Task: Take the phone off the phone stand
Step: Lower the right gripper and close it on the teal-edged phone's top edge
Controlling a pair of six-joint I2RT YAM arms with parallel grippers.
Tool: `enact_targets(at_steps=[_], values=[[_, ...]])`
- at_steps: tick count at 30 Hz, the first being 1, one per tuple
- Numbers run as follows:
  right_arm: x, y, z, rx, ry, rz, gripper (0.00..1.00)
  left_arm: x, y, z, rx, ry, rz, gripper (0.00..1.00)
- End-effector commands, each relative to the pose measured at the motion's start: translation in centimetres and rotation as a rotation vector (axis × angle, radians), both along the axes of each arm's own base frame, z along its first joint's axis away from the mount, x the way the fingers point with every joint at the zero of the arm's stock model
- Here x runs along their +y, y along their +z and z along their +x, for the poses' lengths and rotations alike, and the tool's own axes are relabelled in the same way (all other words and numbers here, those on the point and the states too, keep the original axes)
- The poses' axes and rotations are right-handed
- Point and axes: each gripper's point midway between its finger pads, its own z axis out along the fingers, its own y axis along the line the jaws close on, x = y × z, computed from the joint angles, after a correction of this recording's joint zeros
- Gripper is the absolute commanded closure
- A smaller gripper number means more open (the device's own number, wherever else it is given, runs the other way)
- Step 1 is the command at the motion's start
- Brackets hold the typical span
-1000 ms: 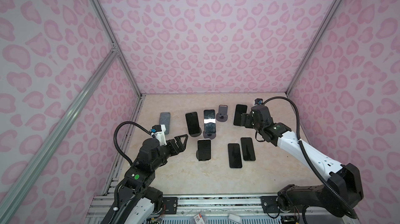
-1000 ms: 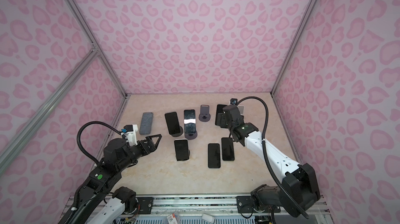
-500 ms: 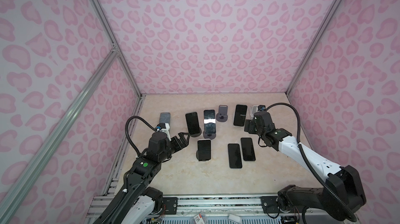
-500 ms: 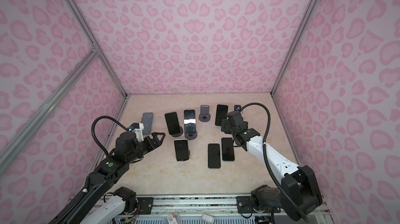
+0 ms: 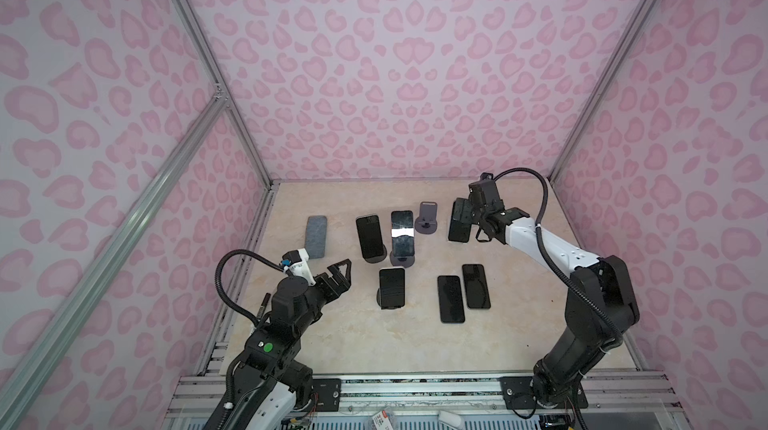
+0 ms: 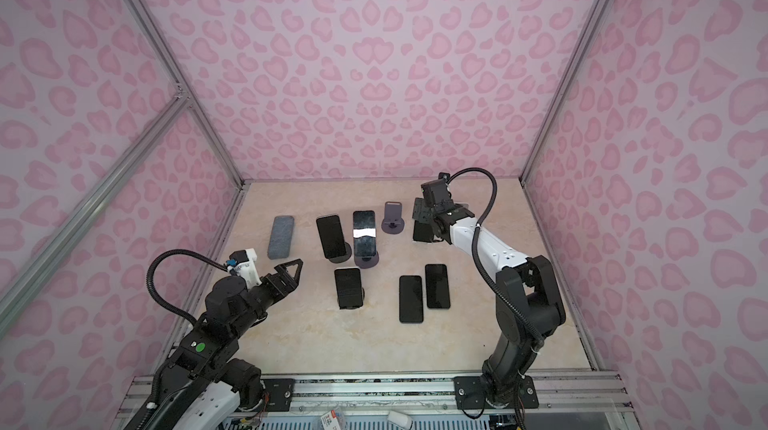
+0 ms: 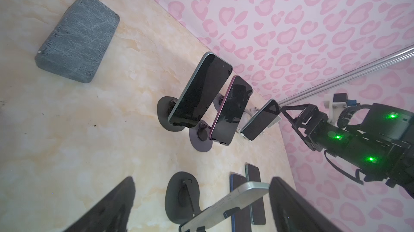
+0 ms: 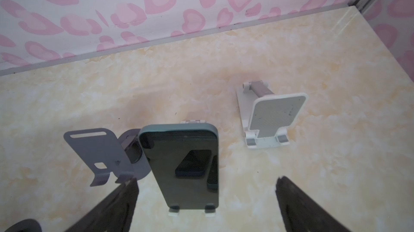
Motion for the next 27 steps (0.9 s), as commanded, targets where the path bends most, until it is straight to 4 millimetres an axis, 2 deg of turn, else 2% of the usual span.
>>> enact_targets(at_steps=[1,6,17,27], values=[[0.3,0.0,0.7,-0.017,0.008,0.002,0.02,0.0,1.5,0.7,-0.072,0.009,-0.019,0.04],[0.2,-0.2,1.8,-0.025,-0.022,0.017,0.02,-0.6,1.8,1.5,-0.076,-0.011,-0.01,0.04],[0.6,-2.6,2.6,0.016,-0.026,0.007,0.02,-2.6,0.4,2.7,0.012,-0.092,0.013,0.04],[1.0,-4.1,2.7,0.026,-0.007,0.025,0.11,-3.3,-0.8,2.9,0.053,-0.117,-0.006,0.04]])
